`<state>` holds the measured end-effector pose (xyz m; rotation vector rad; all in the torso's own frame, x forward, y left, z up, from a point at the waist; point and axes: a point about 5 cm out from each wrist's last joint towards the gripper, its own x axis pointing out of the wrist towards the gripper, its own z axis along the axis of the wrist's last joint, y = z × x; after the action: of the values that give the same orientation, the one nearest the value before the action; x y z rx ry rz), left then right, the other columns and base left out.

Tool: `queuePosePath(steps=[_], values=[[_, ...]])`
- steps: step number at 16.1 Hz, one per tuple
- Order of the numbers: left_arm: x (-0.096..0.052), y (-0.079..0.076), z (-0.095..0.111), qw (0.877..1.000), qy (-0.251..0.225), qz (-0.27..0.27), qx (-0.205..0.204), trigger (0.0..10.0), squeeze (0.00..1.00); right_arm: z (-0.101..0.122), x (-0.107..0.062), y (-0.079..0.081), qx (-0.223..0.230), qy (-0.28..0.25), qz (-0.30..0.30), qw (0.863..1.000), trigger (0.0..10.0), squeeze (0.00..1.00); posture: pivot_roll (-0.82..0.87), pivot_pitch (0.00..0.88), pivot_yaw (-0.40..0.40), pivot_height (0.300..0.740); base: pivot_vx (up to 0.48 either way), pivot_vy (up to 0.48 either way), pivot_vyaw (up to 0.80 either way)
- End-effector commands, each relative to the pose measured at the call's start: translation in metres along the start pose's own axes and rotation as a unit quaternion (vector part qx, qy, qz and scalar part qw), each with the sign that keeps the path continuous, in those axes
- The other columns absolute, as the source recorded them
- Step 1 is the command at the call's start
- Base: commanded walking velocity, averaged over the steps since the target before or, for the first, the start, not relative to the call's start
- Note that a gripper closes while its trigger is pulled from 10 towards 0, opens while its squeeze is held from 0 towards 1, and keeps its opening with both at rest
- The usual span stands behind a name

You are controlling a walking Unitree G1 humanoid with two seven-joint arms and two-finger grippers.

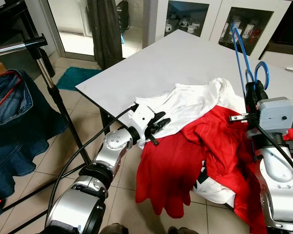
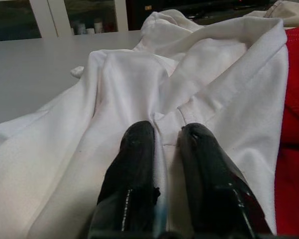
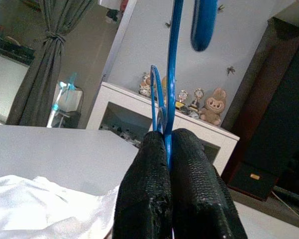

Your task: Hang hanger

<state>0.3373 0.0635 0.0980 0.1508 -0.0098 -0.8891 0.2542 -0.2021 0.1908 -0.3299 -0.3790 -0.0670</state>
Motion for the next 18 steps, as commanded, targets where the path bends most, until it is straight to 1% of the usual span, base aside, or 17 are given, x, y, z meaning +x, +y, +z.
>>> queuePosePath(steps=[1,5,6,7,8,9,11,12,13,14,15,16,17,18], values=[[0.003,-0.001,0.004,1.0,-0.002,-0.009,0.009,0.0,0.0,0.001,0.001,-0.004,0.0,0.001,-0.006,1.0,10.0,0.0,0.02,0.055,-0.011,0.74,0.0,0.0,0.0],[0.002,0.005,0.009,1.0,-0.012,0.003,0.021,0.0,0.0,0.0,0.001,-0.004,0.0,0.002,-0.008,1.0,10.0,0.0,0.02,0.055,-0.009,0.74,0.0,0.0,0.0],[0.001,0.01,0.013,0.999,-0.017,0.014,0.03,0.0,0.0,0.001,0.002,-0.005,-0.004,0.001,-0.007,1.0,10.0,0.0,0.02,0.055,-0.009,0.74,0.0,0.0,0.0],[0.0,0.018,0.019,0.998,-0.027,0.029,0.045,0.0,0.0,0.001,0.003,-0.009,-0.007,-0.002,-0.003,1.0,10.0,0.0,0.02,0.056,-0.006,0.74,0.0,0.0,0.0],[-0.001,0.022,0.024,0.997,-0.035,0.037,0.052,0.0,0.0,0.002,0.005,-0.012,0.001,-0.004,0.008,1.0,10.0,0.0,0.02,0.056,-0.006,0.74,0.0,0.0,0.0],[-0.004,0.034,0.037,0.995,-0.058,0.057,0.063,0.0,0.0,0.007,0.013,-0.024,0.006,-0.014,0.033,0.999,10.0,0.0,0.02,0.055,-0.004,0.74,0.0,0.0,0.0],[-0.006,0.04,0.042,0.993,-0.067,0.065,0.07,0.0,0.0,0.015,0.023,-0.044,0.003,-0.025,0.023,0.999,10.0,0.0,0.02,0.055,-0.004,0.74,0.0,0.0,0.0],[-0.006,0.041,0.043,0.993,-0.071,0.066,0.072,0.0,0.0,0.018,0.027,-0.051,0.005,-0.028,0.017,0.999,10.0,0.0,0.02,0.055,-0.004,0.74,0.0,0.0,0.0],[-0.007,0.041,0.045,0.992,-0.076,0.067,0.074,0.0,0.0,0.02,0.029,-0.053,0.009,-0.031,0.021,0.999,10.0,0.0,0.02,0.055,-0.004,0.74,0.0,0.0,0.0],[-0.007,0.041,0.046,0.992,-0.08,0.067,0.075,0.0,0.0,0.022,0.03,-0.051,0.006,-0.034,0.041,0.999,10.0,0.0,0.02,0.055,-0.004,0.74,0.0,0.0,0.0],[-0.007,0.042,0.049,0.99,-0.089,0.068,0.081,0.0,0.0,0.027,0.03,-0.045,-0.003,-0.038,0.097,0.995,10.0,0.0,0.02,0.055,-0.004,0.74,0.0,0.0,0.0],[-0.008,0.042,0.052,0.989,-0.098,0.066,0.092,0.0,0.0,0.031,0.027,-0.038,-0.013,-0.039,0.171,0.984,10.0,0.0,0.02,0.055,-0.004,0.74,0.0,0.0,0.0],[-0.008,0.042,0.054,0.988,-0.101,0.066,0.1,0.0,0.0,0.033,0.025,-0.035,-0.02,-0.037,0.218,0.975,10.0,0.0,0.02,0.055,-0.004,0.74,0.0,0.0,0.0],[-0.008,0.043,0.057,0.986,-0.105,0.064,0.114,0.0,0.0,0.037,0.02,-0.033,-0.029,-0.03,0.295,0.955,10.0,0.0,0.02,0.055,-0.004,0.74,0.0,0.0,0.0]])
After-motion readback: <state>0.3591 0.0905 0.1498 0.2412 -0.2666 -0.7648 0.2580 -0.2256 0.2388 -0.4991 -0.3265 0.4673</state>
